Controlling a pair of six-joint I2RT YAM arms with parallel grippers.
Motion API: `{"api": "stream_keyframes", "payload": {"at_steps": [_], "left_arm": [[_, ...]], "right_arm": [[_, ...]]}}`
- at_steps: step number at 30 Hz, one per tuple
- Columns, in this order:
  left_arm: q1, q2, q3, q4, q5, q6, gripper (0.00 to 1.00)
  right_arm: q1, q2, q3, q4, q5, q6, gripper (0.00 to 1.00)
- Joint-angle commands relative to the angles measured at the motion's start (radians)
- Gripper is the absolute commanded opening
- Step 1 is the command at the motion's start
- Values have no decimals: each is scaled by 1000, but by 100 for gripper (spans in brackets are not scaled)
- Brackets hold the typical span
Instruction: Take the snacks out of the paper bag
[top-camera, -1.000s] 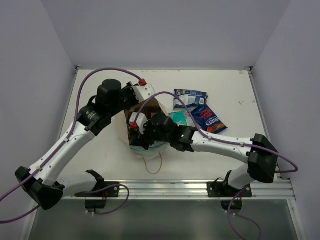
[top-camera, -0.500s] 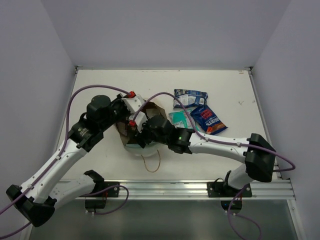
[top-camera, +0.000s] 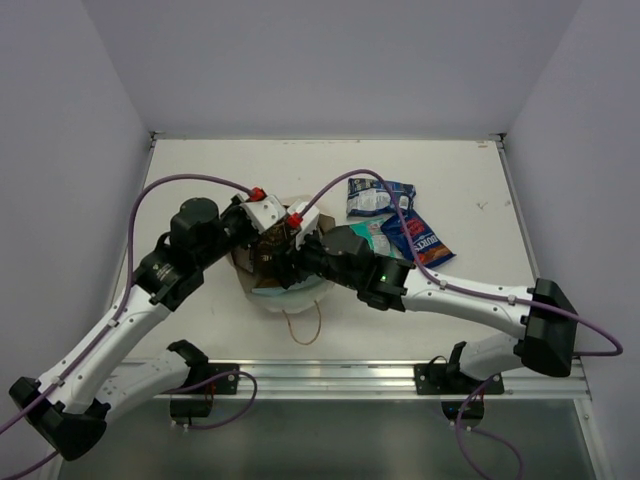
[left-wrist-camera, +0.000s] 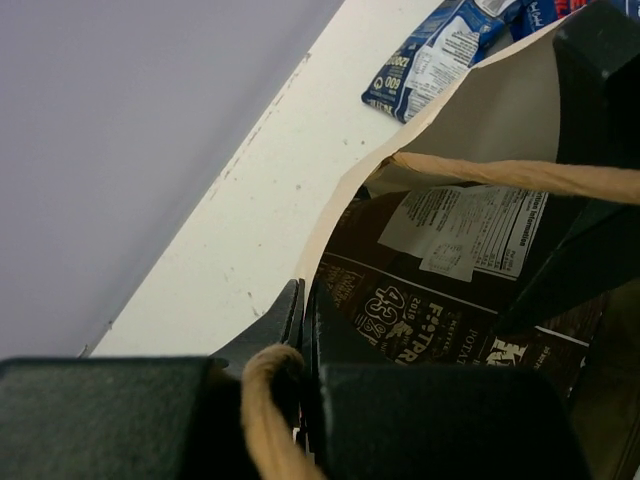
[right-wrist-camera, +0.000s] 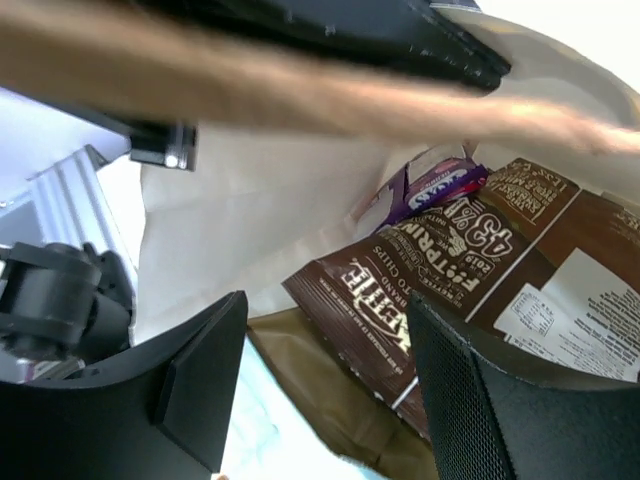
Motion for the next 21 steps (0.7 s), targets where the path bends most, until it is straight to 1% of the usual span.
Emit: {"api": "stream_keyframes", "payload": {"at_steps": [1, 6, 9, 12, 16, 21], "left_arm": [[-2, 5, 46, 5, 20, -40, 0], [-2, 31, 64, 2, 2, -75, 0], [-2, 50, 90, -12, 2, -109, 0], [-2, 56, 106, -19, 8, -123, 0], [-2, 56, 110, -22, 5, -123, 0], [-3, 61, 123, -24, 28, -131, 0]], "right_arm": [[2, 31, -27, 72, 40, -33, 68], [2, 54, -79, 141, 43, -68, 68], [3, 77, -87, 130, 0, -193, 68], [2, 87, -93, 124, 6, -312, 68], [0, 76, -76, 76, -34, -392, 68], [0, 111, -49, 64, 40, -451, 68]]}}
